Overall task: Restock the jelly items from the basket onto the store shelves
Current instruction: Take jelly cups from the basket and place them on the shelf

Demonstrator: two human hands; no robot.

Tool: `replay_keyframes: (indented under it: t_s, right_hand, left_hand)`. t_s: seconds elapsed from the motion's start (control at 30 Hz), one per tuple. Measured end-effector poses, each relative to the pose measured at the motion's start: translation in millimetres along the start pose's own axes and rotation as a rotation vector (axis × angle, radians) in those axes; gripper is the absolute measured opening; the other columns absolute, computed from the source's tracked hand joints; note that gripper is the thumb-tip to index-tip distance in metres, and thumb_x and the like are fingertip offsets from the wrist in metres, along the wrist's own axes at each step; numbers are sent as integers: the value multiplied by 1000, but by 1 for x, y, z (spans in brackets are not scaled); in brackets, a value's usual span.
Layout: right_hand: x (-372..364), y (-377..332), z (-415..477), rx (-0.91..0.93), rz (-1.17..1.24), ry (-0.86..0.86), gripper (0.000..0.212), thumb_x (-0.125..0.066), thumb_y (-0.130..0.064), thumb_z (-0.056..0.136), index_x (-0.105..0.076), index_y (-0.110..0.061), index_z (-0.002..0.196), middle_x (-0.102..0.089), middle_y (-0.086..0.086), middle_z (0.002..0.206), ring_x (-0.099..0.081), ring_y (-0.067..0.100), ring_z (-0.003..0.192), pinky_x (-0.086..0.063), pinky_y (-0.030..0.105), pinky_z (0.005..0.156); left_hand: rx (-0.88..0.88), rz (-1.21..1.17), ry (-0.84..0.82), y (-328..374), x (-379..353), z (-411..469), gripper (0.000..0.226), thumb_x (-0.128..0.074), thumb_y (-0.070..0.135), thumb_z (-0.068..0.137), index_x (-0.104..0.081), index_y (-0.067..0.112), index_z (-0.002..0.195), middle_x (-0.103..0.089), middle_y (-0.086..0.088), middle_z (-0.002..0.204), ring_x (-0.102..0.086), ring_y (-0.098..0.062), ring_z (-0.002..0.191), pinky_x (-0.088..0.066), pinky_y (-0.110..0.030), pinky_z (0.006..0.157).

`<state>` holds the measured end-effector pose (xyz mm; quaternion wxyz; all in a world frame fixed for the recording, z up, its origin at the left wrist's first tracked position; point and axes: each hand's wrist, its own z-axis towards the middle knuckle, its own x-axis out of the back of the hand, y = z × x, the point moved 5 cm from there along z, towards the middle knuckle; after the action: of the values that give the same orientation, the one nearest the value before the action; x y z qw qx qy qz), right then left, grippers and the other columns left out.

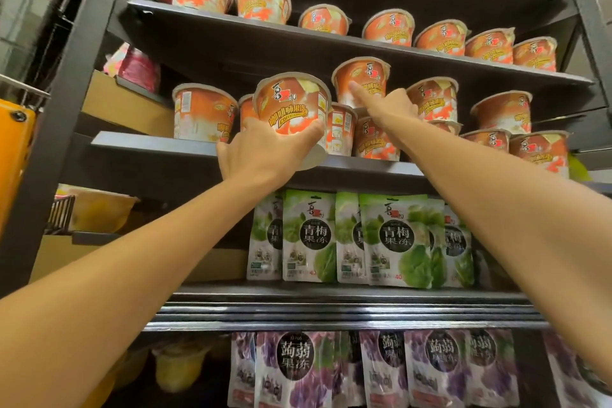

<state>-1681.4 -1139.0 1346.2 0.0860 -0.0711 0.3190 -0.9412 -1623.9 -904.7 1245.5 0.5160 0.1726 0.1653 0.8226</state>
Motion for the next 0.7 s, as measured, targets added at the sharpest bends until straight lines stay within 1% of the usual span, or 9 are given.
replay_keyframes:
  t_s: [0.03,0.1,0.13,0.17,0.23,0.3,0.43,0.57,0.7]
  right_hand:
    - [4,2,-7,47,-47,98,100,-49,-83,73,-37,-10,140,-47,14,143,-39,34,135,-35,53,109]
    - [14,2,-29,269,-116,372,57,-50,-65,85,-54,-14,110,-61,8,114,-51,25,111,-42,40,93]
    - [15,2,-41,377,-116,442,39,-50,-54,89,-56,-15,94,-62,4,97,-54,21,94,-43,36,81]
    - [14,4,-48,436,-98,421,34,-48,-45,92,-57,-14,82,-61,2,83,-54,19,79,-43,35,70]
    - [3,12,-46,420,-41,238,46,-44,-37,95,-60,-8,64,-59,5,64,-54,22,60,-40,33,55]
    - [-1,14,-42,380,-40,137,50,-44,-33,95,-63,-1,61,-59,10,58,-54,26,55,-39,35,51]
    - [-5,13,-43,427,-121,139,51,-44,-36,93,-64,-6,58,-61,8,57,-56,26,55,-31,26,46]
    - [-9,15,-41,430,-190,114,45,-44,-38,92,-66,-11,63,-64,10,69,-59,30,70,-32,26,50]
    - [-8,14,-42,455,-129,110,44,-48,-35,92,-61,-13,55,-61,9,63,-59,30,66,-38,29,53]
  left_hand:
    - [4,-5,-12,0,0,1,103,-42,94,63,-47,11,124,-52,1,99,-56,-29,108,-35,-54,107]
    - [9,-35,-19,1,-1,2,100,-43,93,63,-49,12,123,-54,1,101,-54,-27,106,-33,-53,108]
    - [2,-46,-7,3,-1,2,98,-44,92,64,-50,12,121,-54,1,101,-53,-26,103,-32,-52,108]
    - [-12,-49,11,6,-1,2,96,-45,91,65,-49,12,119,-54,1,102,-52,-24,102,-32,-52,108]
    - [-45,-48,41,16,-1,3,97,-45,91,66,-48,10,120,-56,-2,108,-53,-27,107,-33,-52,107]
    - [-67,-52,68,28,-2,9,101,-45,90,66,-47,7,124,-55,-5,113,-50,-30,116,-32,-49,108]
    - [-86,-99,48,53,-8,38,115,-53,86,67,-32,2,142,-46,-15,141,-40,-34,134,-36,-48,108]
    - [-71,-219,17,66,-14,69,106,-68,73,68,-29,8,141,-49,-10,137,-47,-30,128,-45,-42,100]
    - [-53,-94,17,68,-9,90,113,-70,71,69,-22,8,149,-27,-16,154,-35,-35,139,-40,-49,109]
